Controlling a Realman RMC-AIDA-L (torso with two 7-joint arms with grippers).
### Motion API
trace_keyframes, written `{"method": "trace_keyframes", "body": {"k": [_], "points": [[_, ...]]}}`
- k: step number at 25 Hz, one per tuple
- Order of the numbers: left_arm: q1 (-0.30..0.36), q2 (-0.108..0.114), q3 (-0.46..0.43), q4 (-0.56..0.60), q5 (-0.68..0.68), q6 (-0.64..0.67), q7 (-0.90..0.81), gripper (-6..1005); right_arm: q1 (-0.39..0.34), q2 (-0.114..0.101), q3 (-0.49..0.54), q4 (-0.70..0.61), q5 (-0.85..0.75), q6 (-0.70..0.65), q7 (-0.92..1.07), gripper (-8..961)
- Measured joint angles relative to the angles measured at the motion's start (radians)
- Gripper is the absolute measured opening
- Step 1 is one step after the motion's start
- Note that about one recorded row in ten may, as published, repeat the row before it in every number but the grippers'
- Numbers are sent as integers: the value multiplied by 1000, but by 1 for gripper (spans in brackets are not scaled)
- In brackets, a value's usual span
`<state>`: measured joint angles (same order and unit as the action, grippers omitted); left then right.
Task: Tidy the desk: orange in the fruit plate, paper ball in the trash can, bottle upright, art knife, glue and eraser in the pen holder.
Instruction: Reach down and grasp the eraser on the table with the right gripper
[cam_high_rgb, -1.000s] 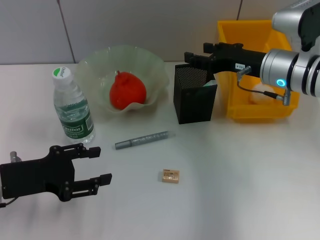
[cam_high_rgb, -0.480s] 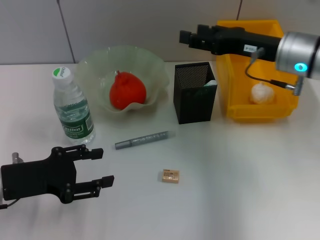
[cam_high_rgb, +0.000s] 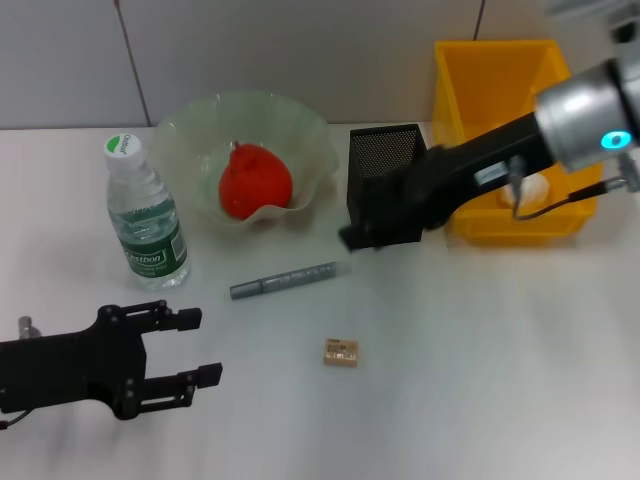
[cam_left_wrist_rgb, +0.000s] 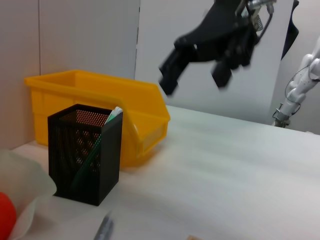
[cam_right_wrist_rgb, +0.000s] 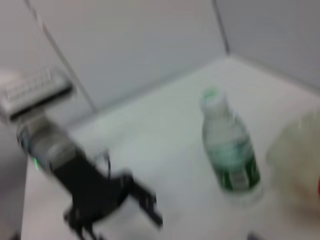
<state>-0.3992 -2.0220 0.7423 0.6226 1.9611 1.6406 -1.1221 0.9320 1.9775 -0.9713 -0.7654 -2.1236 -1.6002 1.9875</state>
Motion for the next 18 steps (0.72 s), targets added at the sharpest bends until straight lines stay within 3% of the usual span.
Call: {"method": "trace_keyframes", "body": {"k": [2, 5, 6, 8, 9, 10, 11, 13, 15, 16, 18], "points": [[0, 0, 0, 0, 0, 0, 0, 713, 27, 9, -18, 1, -49, -4, 12, 722], [4, 3, 0, 0, 0, 1, -4, 713, 90, 50, -104, -4, -166, 0, 50, 721], [22, 22, 9, 4, 8, 13, -5, 713, 90, 50, -104, -4, -166, 0, 50, 721], [22, 22, 9, 4, 8, 13, -5, 713, 117, 74, -131, -3, -221, 13, 58, 721], [27, 30, 11, 5, 13, 20, -5, 713, 128, 84, -139, 0, -247, 21, 60, 721], [39, 59, 12, 7, 17, 58, -8, 713, 141, 94, -153, 5, -274, 32, 65, 721], [39, 59, 12, 7, 17, 58, -8, 713, 155, 101, -171, 14, -297, 46, 71, 720], [41, 76, 12, 8, 33, 84, -15, 713, 174, 105, -210, 32, -309, 71, 83, 720], [42, 109, 5, 11, 78, 111, -31, 713, 194, 107, -273, 53, -309, 110, 103, 720], [42, 109, 5, 11, 78, 111, -31, 713, 194, 107, -273, 53, -309, 110, 103, 719], [49, 130, -2, 10, 81, 121, -30, 713, 202, 108, -300, 59, -309, 126, 113, 719]]}}
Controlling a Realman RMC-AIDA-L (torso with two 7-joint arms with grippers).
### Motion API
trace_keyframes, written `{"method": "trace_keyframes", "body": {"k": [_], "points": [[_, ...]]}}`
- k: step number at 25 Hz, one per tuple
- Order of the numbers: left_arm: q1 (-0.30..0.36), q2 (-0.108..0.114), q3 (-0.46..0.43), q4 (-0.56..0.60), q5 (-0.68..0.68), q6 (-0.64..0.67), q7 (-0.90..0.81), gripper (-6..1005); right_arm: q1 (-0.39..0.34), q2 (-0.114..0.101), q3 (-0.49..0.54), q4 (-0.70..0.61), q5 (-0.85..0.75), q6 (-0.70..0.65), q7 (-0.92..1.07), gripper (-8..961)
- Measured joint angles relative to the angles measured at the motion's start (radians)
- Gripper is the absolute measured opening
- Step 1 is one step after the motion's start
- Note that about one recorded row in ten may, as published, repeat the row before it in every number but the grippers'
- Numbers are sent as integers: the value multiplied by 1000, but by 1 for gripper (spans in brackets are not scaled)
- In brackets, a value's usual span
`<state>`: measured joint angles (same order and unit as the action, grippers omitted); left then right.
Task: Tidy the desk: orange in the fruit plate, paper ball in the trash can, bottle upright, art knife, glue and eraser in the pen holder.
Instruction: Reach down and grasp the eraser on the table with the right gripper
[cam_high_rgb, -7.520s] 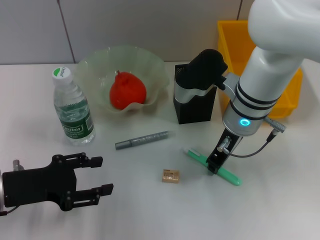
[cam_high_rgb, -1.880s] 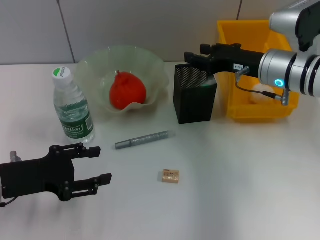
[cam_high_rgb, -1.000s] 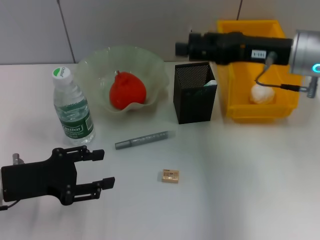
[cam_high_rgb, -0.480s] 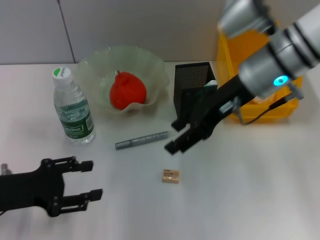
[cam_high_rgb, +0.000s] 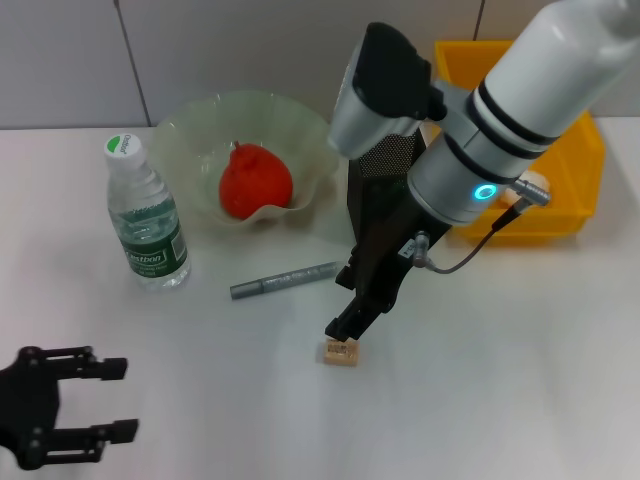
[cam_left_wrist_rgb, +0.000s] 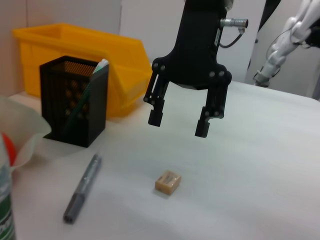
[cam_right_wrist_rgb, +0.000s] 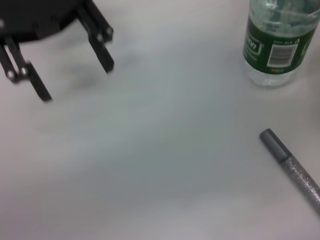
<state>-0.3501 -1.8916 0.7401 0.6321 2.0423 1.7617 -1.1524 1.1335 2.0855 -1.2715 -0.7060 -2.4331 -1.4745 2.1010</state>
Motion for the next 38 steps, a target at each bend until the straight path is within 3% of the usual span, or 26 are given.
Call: {"method": "trace_keyframes", "body": {"k": [4, 8, 15, 38], "points": [[6, 24, -45, 10, 8, 30, 7, 713, 36, 4, -48, 49, 2, 36, 9, 718], [2, 26, -47, 15, 9, 28, 6, 713, 46, 6, -97, 74, 15, 62, 5, 718], [-7, 15, -48, 16, 10, 22, 0, 713, 25, 7, -298, 93, 130, 180, -3, 716], [-1, -8, -47, 11, 12, -12, 9, 713, -4, 7, -400, 174, 236, 316, -27, 712]]}}
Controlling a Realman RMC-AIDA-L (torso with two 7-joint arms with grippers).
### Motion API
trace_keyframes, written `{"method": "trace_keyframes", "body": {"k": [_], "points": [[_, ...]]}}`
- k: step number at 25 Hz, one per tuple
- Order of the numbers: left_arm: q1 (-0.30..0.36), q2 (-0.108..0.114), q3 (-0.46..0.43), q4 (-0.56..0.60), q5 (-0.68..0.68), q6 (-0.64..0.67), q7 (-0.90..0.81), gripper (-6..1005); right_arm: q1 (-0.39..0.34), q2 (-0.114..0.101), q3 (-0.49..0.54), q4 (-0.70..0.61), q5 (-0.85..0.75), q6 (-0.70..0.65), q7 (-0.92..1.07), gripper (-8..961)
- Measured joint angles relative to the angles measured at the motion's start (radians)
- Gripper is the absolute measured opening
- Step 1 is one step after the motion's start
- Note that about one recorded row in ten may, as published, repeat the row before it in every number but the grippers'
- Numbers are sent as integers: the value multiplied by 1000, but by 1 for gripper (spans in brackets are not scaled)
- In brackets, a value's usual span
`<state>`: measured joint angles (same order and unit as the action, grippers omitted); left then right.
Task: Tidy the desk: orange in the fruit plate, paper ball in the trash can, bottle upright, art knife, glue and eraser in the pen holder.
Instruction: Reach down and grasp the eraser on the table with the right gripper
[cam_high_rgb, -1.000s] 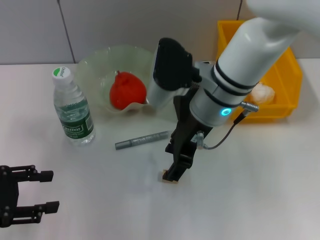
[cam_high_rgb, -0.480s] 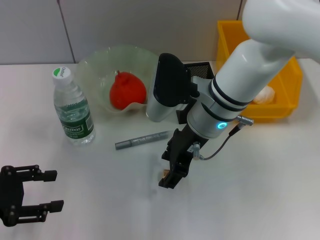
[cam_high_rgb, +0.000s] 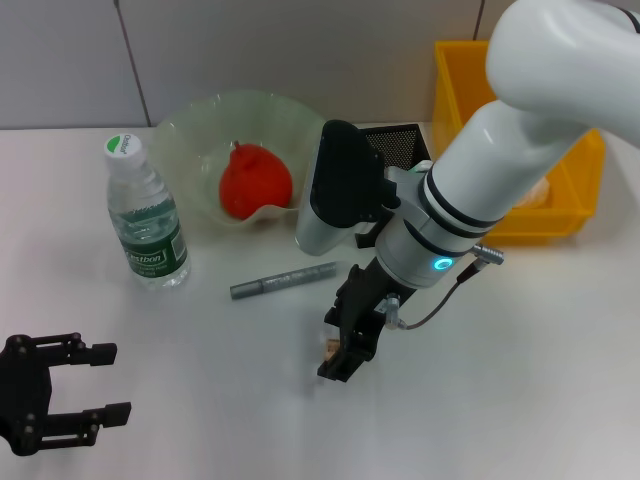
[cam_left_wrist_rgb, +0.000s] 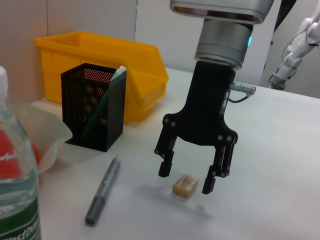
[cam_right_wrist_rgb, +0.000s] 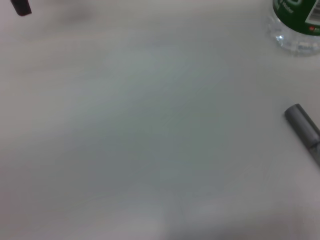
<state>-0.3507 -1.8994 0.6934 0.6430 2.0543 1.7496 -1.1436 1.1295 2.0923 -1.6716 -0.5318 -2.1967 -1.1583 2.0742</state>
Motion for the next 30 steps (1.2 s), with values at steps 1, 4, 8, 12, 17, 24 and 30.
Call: {"method": "trace_keyframes", "body": {"k": [1, 4, 8, 12, 17, 24, 30], "points": [[2, -1, -1, 0, 0, -3, 0, 713, -4, 0, -3, 2, 0, 2, 0, 712], [2, -3, -1, -1, -1, -4, 0, 713, -9, 0, -6, 2, 1, 6, 0, 712], [3, -3, -2, -3, -1, -5, 0, 713, -21, 0, -6, -7, 13, 14, -2, 639], [4, -3, -2, -2, -3, -5, 0, 713, -24, 0, -20, -4, 15, 23, -2, 549], [4, -3, -2, 1, -2, -4, -2, 713, -28, 0, -25, -7, 15, 26, 1, 518], [6, -3, -2, 2, -2, -2, -5, 713, -34, 0, -28, -9, 15, 37, 5, 480], [6, -3, -2, 3, -3, 0, -7, 713, -35, 0, -28, -10, 15, 38, 9, 397]]}}
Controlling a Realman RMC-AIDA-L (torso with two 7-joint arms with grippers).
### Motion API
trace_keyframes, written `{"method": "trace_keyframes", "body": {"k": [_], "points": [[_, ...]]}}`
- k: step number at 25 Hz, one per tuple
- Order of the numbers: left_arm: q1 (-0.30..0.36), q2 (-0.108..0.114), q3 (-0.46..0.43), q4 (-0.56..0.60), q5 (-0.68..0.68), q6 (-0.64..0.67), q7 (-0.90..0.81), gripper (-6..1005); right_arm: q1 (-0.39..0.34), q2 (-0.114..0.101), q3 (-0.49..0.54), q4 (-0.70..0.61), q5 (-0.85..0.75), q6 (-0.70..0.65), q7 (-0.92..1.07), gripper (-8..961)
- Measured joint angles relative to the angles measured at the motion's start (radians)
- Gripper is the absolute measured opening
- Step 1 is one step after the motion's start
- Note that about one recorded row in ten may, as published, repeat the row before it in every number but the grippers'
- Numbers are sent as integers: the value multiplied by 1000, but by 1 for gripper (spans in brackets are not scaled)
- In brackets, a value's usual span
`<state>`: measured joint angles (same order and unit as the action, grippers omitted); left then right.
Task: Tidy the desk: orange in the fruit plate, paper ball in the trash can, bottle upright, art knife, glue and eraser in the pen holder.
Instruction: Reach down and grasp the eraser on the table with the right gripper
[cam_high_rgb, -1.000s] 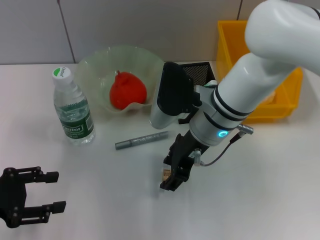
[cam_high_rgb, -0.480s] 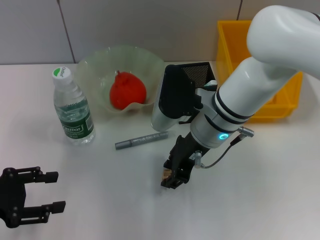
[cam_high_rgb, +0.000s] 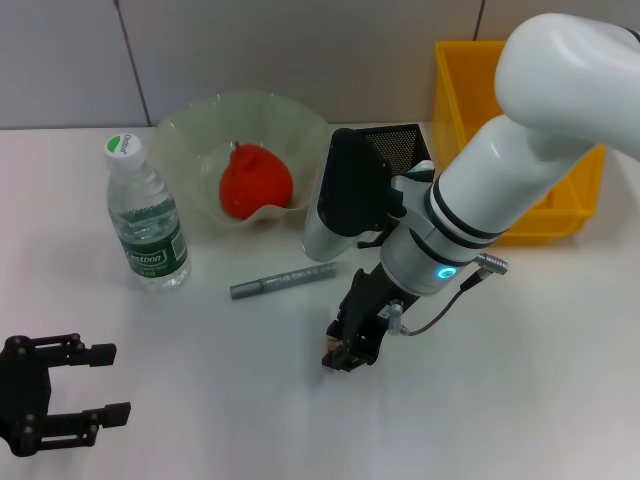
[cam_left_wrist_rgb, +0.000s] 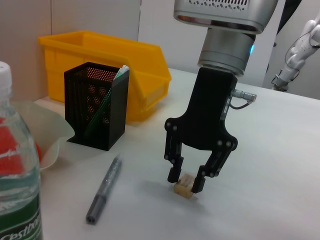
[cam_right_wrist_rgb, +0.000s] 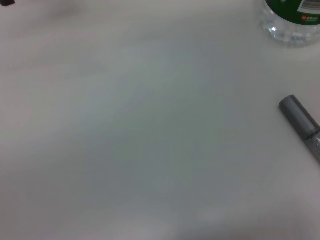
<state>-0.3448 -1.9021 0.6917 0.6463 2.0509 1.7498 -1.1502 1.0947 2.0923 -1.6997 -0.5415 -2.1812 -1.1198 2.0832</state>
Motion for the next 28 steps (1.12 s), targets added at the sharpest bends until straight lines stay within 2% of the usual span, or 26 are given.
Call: {"method": "trace_keyframes", "body": {"k": [2, 12, 14, 28], "points": [[1, 0, 0, 1, 0, 0, 0, 713, 0, 0, 0, 0, 0, 0, 0, 361], [1, 2, 0, 1, -4, 1, -1, 713, 1, 0, 0, 0, -3, 0, 9, 360], [0, 2, -3, 1, -4, 0, -1, 713, 2, 0, 0, 2, -5, 0, 10, 303], [-3, 2, -11, 1, -5, 0, -2, 712, 0, 0, -25, -6, -8, 5, 24, 301]]}}
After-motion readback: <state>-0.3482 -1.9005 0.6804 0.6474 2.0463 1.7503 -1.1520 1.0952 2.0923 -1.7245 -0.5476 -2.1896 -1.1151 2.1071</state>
